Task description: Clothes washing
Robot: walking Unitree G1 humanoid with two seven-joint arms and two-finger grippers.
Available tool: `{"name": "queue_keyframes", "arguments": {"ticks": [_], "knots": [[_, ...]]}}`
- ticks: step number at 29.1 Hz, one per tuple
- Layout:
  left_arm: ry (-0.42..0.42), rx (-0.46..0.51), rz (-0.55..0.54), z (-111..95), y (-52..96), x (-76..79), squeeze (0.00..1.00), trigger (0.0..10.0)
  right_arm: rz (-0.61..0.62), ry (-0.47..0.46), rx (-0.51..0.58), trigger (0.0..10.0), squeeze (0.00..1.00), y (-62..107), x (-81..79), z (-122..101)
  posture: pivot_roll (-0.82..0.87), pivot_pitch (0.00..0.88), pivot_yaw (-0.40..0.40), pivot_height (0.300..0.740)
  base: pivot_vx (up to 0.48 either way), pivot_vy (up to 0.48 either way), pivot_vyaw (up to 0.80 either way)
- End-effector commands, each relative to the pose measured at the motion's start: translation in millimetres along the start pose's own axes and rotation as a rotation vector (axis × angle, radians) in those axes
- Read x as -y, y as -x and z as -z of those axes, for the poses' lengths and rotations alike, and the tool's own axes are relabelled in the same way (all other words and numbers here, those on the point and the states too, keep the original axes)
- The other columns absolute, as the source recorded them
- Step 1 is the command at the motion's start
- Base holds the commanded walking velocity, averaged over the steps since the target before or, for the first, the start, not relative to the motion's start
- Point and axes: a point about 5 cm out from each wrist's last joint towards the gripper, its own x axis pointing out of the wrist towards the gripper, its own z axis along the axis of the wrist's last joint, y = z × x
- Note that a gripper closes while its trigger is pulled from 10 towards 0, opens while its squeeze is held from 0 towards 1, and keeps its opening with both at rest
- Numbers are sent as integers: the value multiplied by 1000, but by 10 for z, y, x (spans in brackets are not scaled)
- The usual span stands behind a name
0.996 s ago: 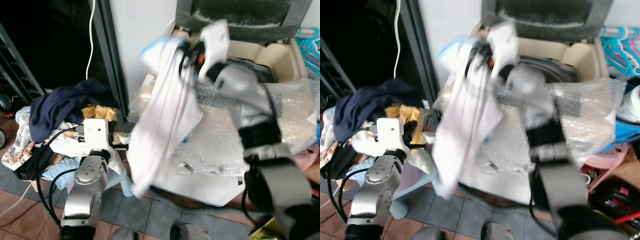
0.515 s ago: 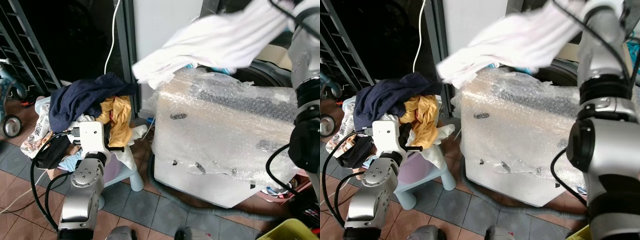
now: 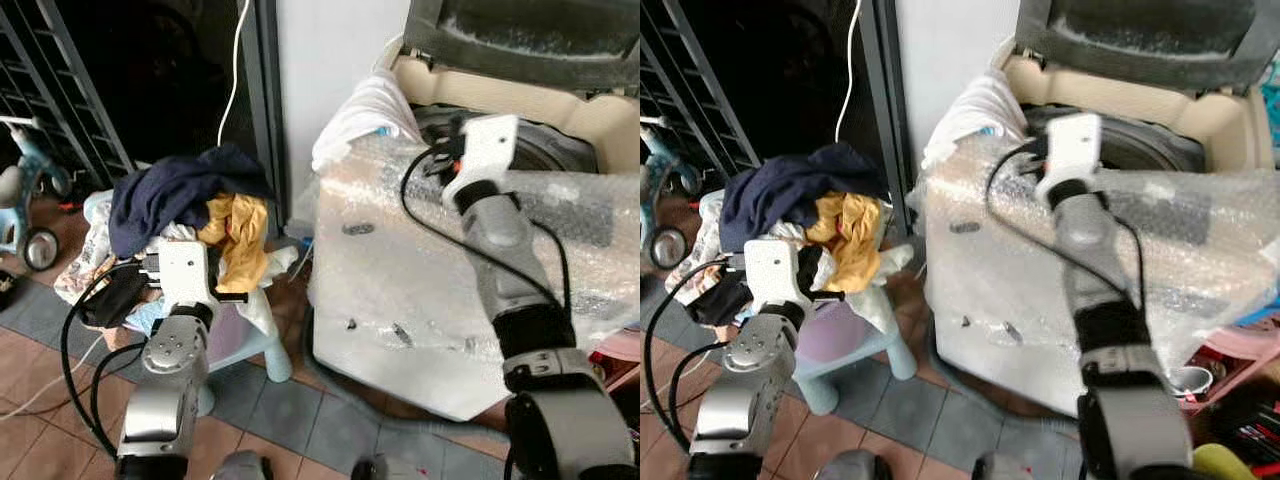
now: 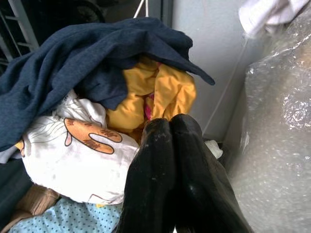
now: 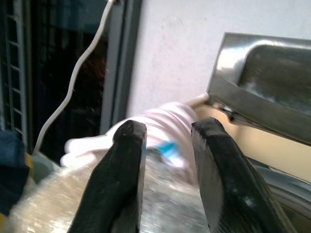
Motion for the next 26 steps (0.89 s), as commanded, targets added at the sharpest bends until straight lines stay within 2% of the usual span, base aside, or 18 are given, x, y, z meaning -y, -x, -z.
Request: {"name": "queue_keyframes", "arguments": {"ticks": [1,3,6,11,14,15,16,17,20,23,26], "knots": [[-14,-4,-2,2,-12,-11,0,10000,-15,-20,53,10000,1000,-12,-44,-126,-33,0,6,740,0,0,0],[-12,-2,0,-1,-12,-2,0,10000,-30,-67,56,10000,1000,-18,-130,-144,-31,0,5,740,0,0,0],[-4,7,-2,-16,-9,3,0,10000,-114,-77,61,10000,1000,11,-352,-185,-25,0,1,740,0,0,0],[0,-4,-13,2,20,-21,0,10000,-118,-92,50,10000,1000,109,-458,-130,-19,0,-1,740,0,0,0],[-3,-6,-15,-2,7,-28,0,10000,-118,-93,25,10000,1000,239,-513,-47,-19,0,-2,740,0,0,0],[-1,-6,-16,3,8,-30,0,10000,-129,-93,12,10000,1000,343,-553,-6,-23,0,0,740,0,0,0],[-1,-6,-16,3,8,-30,0,10000,-129,-93,12,10000,1000,343,-553,-6,-23,0,0,740,0,0,0],[18,-3,-26,-9,7,-32,0,10000,-156,-64,4,10000,1000,450,-590,28,-24,0,1,740,0,0,0],[30,-1,-36,-12,14,-38,0,10000,-186,-37,-2,10000,1000,563,-620,63,-29,0,4,740,0,0,0],[20,-9,-24,3,29,-24,0,10000,-190,19,-56,10000,1000,815,-595,184,-36,0,7,740,0,0,0],[16,-13,-15,6,20,-16,0,10000,-183,-1,-85,10000,1000,867,-601,224,-45,0,14,740,0,0,0]]}}
